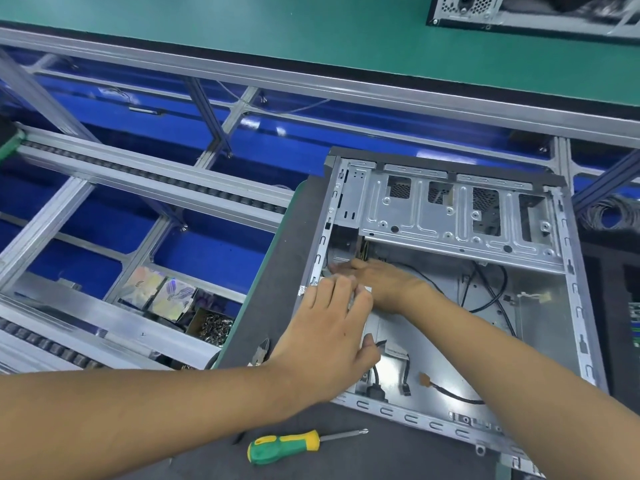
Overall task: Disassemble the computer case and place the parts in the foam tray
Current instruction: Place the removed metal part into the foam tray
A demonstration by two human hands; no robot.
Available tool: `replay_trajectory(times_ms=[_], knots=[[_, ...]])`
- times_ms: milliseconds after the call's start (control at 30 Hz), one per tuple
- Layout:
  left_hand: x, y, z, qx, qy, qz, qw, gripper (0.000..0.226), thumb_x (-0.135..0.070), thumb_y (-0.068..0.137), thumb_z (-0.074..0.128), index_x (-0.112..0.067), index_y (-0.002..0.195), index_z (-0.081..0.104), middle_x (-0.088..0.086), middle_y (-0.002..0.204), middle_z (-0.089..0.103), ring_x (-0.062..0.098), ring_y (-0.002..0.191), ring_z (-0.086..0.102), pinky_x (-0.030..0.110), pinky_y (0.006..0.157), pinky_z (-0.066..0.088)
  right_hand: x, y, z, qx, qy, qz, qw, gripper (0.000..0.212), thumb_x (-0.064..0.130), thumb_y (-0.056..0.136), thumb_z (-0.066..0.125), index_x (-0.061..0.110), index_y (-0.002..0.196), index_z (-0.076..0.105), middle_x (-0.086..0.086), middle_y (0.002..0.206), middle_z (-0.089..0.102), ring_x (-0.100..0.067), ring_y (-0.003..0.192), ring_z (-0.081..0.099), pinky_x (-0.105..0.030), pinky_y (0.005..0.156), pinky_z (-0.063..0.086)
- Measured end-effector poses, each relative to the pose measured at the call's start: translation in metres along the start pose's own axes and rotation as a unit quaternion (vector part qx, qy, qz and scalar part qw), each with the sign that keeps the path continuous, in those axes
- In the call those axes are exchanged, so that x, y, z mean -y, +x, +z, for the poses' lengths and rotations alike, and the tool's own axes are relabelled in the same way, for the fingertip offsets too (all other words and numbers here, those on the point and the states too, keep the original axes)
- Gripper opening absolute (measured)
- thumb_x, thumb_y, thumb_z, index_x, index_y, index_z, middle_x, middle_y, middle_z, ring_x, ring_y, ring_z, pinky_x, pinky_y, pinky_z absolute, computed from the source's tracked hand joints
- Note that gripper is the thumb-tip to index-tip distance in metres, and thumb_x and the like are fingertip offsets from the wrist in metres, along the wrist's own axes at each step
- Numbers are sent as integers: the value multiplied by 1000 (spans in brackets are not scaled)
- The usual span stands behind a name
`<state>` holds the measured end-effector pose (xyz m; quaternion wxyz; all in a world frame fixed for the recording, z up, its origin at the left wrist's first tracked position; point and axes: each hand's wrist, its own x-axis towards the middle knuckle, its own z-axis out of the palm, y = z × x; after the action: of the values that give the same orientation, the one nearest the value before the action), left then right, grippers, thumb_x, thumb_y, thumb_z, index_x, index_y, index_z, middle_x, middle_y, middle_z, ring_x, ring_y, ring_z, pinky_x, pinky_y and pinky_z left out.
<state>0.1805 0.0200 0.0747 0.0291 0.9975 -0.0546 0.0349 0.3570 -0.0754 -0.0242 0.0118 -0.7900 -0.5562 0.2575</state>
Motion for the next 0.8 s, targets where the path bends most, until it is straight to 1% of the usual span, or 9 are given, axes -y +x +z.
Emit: replay_trajectory(times_ms=[100, 200, 267, 367, 433, 500, 633, 733, 800], knots=[[0, 0, -1, -1, 4, -1, 1000, 57, -45, 85, 52, -5, 126, 50, 14, 111, 47, 30, 98, 41, 42, 85, 37, -8, -8, 8, -25, 69, 7, 997, 72, 12, 99, 53, 61, 146, 26, 28, 158, 29, -5, 145, 29, -37, 119, 26], [-1, -1, -1, 7, 12, 0, 1000, 59, -45, 86, 51, -3, 128, 51, 16, 113, 50, 32, 99, 43, 43, 87, 38, -1, -10, 14, -72, 175, 11, 982, 71, -1, 92, 51, 69, 100, 48, 41, 105, 51, -7, 110, 48, -47, 112, 33], [-2, -1, -2, 11, 17, -1, 1000, 59, -44, 86, 52, -3, 128, 53, 16, 113, 51, 33, 101, 45, 43, 88, 38, 2, -11, 17, -78, 223, 24, 971, 70, -3, 95, 45, 66, 91, 52, 37, 94, 52, -18, 104, 45, -49, 110, 32], [-2, -1, -4, 14, 15, 0, 1000, 58, -44, 85, 53, -4, 128, 55, 16, 113, 52, 32, 102, 45, 43, 88, 41, 3, -16, 15, -66, 234, 36, 969, 66, 3, 100, 42, 68, 88, 51, 15, 89, 53, -21, 101, 42, -48, 104, 38], [-2, 0, -5, 21, 13, 2, 1000, 58, -44, 85, 54, -4, 127, 56, 15, 113, 54, 32, 104, 46, 43, 87, 45, 2, -19, 16, -73, 206, 40, 975, 59, 10, 100, 44, 67, 88, 47, 9, 89, 51, -18, 98, 41, -46, 96, 44], [-1, 1, -5, 23, 14, -2, 1000, 59, -44, 83, 55, -5, 126, 57, 15, 111, 55, 32, 104, 46, 43, 86, 48, 5, -20, 21, -90, 184, 37, 978, 50, 14, 97, 46, 64, 93, 44, 14, 93, 52, -14, 99, 41, -42, 95, 44], [-2, 1, -6, 22, 13, -1, 1000, 58, -44, 84, 54, -4, 126, 57, 15, 111, 54, 32, 100, 46, 44, 84, 50, 4, -19, 26, -126, 101, 7, 987, 55, 11, 91, 55, 61, 97, 33, 26, 98, 47, -8, 98, 37, -25, 89, 39], [-2, 1, -7, 22, 13, -4, 1000, 58, -44, 84, 53, -4, 126, 59, 15, 112, 55, 32, 102, 47, 43, 86, 49, 2, -22, 19, -140, 17, -29, 990, 57, 10, 88, 60, 54, 111, 32, 31, 101, 40, -5, 96, 34, -26, 95, 38], [-2, 1, -7, 20, 8, -9, 1000, 58, -44, 83, 53, -4, 125, 59, 15, 112, 55, 33, 104, 48, 43, 89, 46, 3, -28, 17, -126, 37, -28, 991, 58, 8, 86, 59, 43, 127, 38, 27, 111, 41, -4, 100, 36, -26, 91, 41]])
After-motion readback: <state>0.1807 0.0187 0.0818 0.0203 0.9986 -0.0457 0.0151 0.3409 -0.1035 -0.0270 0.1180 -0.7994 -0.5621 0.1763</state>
